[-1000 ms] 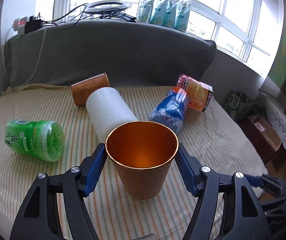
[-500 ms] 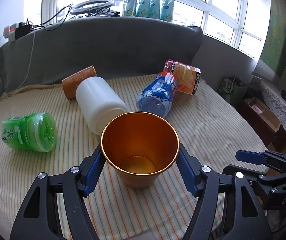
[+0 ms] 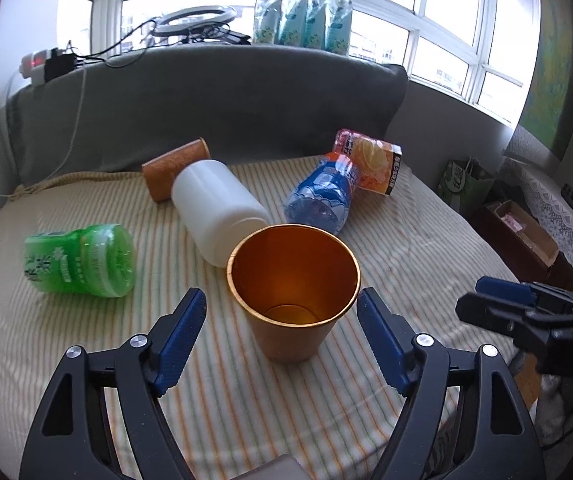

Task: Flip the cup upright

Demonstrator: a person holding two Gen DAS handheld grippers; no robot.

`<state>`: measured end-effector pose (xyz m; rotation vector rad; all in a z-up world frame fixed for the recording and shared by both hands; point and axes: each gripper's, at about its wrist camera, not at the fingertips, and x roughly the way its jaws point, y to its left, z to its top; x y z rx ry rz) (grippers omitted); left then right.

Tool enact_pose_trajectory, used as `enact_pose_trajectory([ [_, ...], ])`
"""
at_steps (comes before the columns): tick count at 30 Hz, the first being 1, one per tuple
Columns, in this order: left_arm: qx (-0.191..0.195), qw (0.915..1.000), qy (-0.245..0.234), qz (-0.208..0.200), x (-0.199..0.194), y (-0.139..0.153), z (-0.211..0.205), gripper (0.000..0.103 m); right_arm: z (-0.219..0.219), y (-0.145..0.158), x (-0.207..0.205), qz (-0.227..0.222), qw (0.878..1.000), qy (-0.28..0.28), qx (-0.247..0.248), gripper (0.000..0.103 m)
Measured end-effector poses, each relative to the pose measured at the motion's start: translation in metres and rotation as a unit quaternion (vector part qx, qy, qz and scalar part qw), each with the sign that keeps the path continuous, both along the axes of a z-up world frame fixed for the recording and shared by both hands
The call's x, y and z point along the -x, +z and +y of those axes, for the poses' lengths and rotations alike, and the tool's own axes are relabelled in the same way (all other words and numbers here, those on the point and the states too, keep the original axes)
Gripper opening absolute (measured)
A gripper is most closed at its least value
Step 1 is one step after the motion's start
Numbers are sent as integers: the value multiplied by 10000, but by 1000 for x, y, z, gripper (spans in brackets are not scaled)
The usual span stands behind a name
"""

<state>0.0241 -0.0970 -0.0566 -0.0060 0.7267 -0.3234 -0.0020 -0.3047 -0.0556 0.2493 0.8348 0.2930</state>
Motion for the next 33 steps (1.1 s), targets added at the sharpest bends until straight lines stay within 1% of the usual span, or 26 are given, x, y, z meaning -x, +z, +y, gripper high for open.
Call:
enact_pose_trajectory([
  [5, 62, 9996, 171, -202, 9, 12, 15, 78, 6, 8, -1, -218, 9998, 2, 25, 78],
  [11, 100, 9967, 479, -643, 22, 33, 35, 78, 19, 21, 0, -597, 9979, -4, 258, 78],
  [13, 51, 9945, 622, -839, 27, 40, 42, 78, 22, 26, 2, -725, 9969, -19, 315, 83],
  [17, -19, 9883, 932, -1210, 34, 51, 55, 78, 29, 35, 5, -1033, 9936, -69, 456, 86],
  [20, -40, 9826, 1154, -1454, 38, 57, 63, 79, 32, 41, 7, -1243, 9908, -156, 522, 91],
  [21, -65, 9794, 1275, -1564, 40, 60, 66, 82, 32, 42, 8, -1306, 9899, -197, 522, 92],
  [23, -85, 9738, 1441, -1755, 44, 62, 70, 82, 32, 44, 10, -1440, 9876, -307, 552, 95],
  [25, -102, 9709, 1536, -1834, 46, 63, 73, 82, 32, 47, 12, -1582, 9846, -431, 609, 101],
  [27, -77, 9709, 1566, -1812, 46, 62, 76, 82, 31, 49, 15, -1729, 9811, -562, 661, 103],
  [33, -67, 9706, 1598, -1801, 47, 62, 78, 83, 32, 54, 17, -2000, 9728, -742, 906, 103],
])
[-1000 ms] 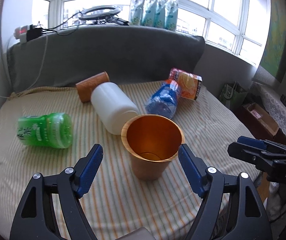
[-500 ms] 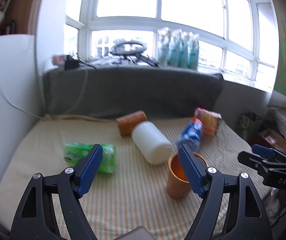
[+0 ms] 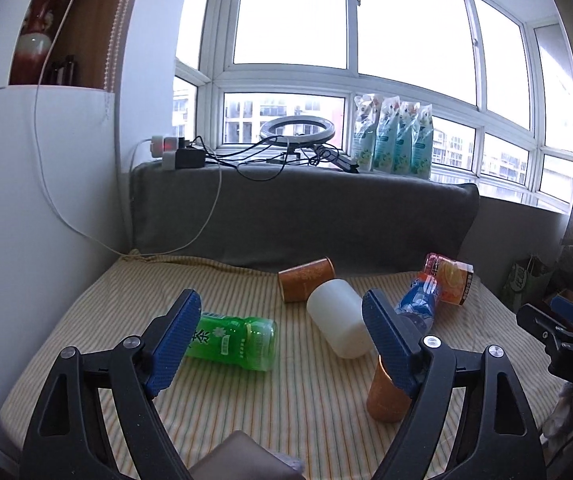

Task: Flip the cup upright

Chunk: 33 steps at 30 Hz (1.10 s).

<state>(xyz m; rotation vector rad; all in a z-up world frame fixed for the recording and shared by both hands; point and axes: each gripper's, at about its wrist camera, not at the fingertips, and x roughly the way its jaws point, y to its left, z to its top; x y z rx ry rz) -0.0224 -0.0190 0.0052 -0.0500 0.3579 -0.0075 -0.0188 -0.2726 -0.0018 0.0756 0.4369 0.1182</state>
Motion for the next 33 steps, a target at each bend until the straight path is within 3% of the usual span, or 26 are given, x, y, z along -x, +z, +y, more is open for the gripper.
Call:
enact_pose_trajectory([
  [33, -44, 10000, 0, -26, 2, 1, 2, 83, 3, -1, -4, -59, 9999, -30, 150, 103],
])
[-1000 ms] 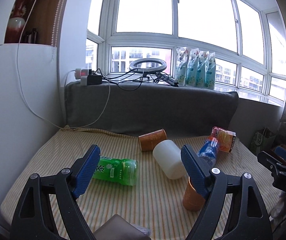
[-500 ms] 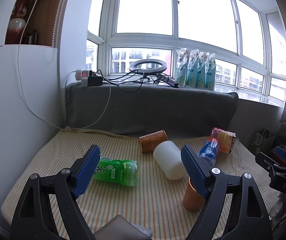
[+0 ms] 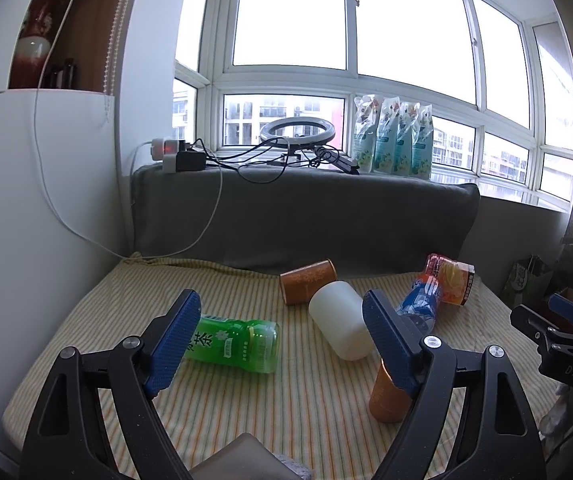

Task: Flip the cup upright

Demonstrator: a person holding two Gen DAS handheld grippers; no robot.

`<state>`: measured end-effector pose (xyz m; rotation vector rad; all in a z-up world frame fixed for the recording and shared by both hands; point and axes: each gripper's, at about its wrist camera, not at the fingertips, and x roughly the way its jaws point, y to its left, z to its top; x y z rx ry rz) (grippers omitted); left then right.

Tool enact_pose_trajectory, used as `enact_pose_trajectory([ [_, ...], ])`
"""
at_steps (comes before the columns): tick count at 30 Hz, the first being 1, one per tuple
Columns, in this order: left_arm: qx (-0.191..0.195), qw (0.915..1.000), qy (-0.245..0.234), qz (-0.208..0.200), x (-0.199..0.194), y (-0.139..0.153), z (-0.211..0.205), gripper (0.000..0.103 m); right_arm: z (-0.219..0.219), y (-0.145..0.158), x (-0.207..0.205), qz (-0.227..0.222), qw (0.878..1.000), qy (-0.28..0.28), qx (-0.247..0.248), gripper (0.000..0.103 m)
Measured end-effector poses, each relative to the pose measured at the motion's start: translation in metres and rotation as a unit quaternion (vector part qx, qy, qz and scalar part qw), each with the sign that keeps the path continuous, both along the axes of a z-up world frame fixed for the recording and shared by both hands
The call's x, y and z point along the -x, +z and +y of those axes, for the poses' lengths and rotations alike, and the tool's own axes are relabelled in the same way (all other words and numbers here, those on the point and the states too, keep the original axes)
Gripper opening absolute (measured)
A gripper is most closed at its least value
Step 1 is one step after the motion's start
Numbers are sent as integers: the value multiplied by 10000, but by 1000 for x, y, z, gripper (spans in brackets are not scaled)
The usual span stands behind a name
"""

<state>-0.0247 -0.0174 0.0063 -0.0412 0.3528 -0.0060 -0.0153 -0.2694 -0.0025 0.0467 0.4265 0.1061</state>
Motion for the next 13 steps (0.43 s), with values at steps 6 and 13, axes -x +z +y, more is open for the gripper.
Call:
enact_pose_trajectory([
  [6, -13, 10000, 8, -4, -1, 0, 0, 83, 0, -3, 0, 19, 10000, 5, 6, 103],
  [13, -94, 10000, 9, -27, -2, 0, -1, 83, 1, -6, -3, 50, 10000, 5, 7, 103],
])
